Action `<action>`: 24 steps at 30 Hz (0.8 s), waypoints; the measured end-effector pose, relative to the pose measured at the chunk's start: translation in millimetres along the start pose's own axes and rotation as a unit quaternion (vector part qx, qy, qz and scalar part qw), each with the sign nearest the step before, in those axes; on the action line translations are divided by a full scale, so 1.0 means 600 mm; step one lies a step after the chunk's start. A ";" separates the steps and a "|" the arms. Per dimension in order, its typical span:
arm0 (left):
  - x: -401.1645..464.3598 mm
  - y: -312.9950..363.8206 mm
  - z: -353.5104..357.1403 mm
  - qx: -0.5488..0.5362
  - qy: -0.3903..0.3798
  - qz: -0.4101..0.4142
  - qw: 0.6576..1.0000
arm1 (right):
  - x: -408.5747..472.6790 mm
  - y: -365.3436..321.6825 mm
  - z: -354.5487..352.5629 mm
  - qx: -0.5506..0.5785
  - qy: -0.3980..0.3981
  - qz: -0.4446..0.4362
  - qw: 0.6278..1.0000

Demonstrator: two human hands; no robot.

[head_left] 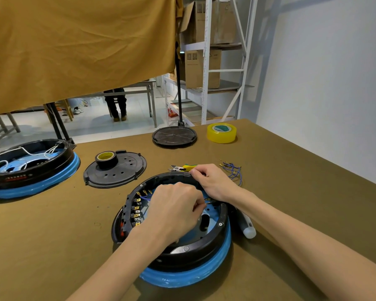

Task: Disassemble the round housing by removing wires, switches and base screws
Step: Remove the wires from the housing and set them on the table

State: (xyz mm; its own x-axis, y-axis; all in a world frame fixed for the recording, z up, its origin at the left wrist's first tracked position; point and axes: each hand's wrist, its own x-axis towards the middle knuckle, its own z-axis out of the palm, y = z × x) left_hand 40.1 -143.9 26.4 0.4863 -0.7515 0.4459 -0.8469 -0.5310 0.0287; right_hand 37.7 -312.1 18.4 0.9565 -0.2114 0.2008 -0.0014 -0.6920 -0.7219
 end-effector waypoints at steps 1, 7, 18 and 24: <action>0.000 0.000 0.000 -0.004 0.004 -0.006 1.000 | 0.000 0.000 -0.001 0.000 -0.002 0.002 1.000; -0.002 0.001 0.001 -0.026 -0.007 0.001 1.000 | -0.003 0.000 -0.001 -0.001 0.002 -0.002 1.000; -0.004 0.000 0.001 -0.041 0.018 -0.007 0.999 | -0.004 0.001 -0.002 -0.005 0.001 -0.006 1.000; -0.004 -0.002 0.004 -0.040 0.005 -0.006 0.999 | -0.006 -0.002 -0.003 -0.007 0.003 -0.005 1.000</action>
State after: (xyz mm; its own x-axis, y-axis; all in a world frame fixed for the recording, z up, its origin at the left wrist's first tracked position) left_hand 40.6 -142.1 23.2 0.4953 -0.7406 0.4540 -0.8553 -0.5073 0.1056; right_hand 33.9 -311.8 19.7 0.9548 -0.2078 0.2127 0.0048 -0.7043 -0.7099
